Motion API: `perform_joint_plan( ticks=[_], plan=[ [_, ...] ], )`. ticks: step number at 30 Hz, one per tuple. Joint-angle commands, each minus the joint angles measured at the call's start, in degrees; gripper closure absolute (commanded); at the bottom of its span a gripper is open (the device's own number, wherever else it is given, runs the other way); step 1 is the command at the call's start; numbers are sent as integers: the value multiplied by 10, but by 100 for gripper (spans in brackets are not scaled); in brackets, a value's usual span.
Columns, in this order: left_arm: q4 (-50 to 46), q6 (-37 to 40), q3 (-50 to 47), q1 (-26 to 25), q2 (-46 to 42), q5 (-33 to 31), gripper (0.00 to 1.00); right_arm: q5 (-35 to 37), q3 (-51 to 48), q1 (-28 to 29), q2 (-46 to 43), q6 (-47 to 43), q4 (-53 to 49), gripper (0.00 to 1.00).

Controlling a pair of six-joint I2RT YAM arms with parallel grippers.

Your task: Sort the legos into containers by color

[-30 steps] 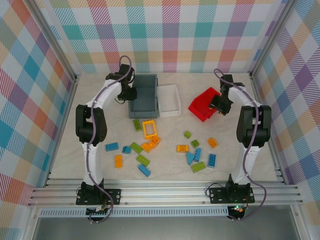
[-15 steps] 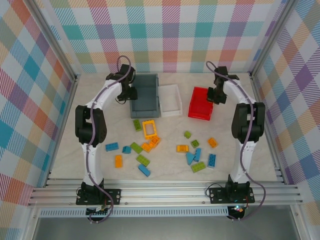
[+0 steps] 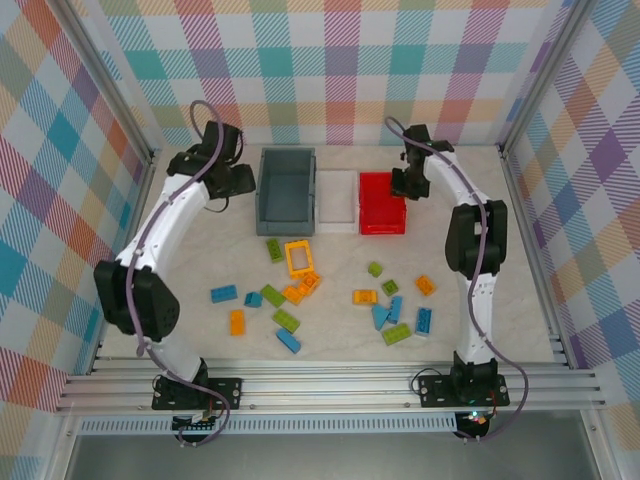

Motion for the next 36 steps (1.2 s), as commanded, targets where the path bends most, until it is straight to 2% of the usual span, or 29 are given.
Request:
perform_joint_plan(
  ticks=[1,4,8,11,14,16,19,22,24,26,28,32,36],
  plan=[
    [-34,-34,-61,9,-54,8,43,9,-16,3,-49,6,-7,59],
    [-49,-65,-124,9,-112,9,42,29,-33,4,-110,11,-7,46],
    [-71,-125,-212,13,-178,8,42,45,-97,17,-232,25,9,41],
    [-58,-174,-294,15,-230,23,39,27,-201,56,-350,46,53,39],
    [-32,-240,-370,17,-270,66,38,-6,-335,131,-477,78,118,35],
    [-1,-297,-425,17,-294,96,38,-12,-429,210,-557,101,165,31],
    [24,-380,-484,17,-316,105,37,-14,-534,327,-634,140,216,28],
    [44,-466,-524,19,-332,101,32,33,-594,443,-676,160,227,25],
    [50,-521,-539,21,-340,90,21,57,-613,496,-688,176,222,24],
    [66,-572,-551,22,-343,81,18,69,-624,532,-691,191,219,24],
    [69,-622,-554,23,-334,64,13,82,-628,558,-687,198,218,24],
    [108,-657,-551,38,-286,53,13,95,-614,582,-670,198,217,24],
    [118,-682,-542,55,-205,70,18,105,-595,588,-657,194,217,24]
  ],
)
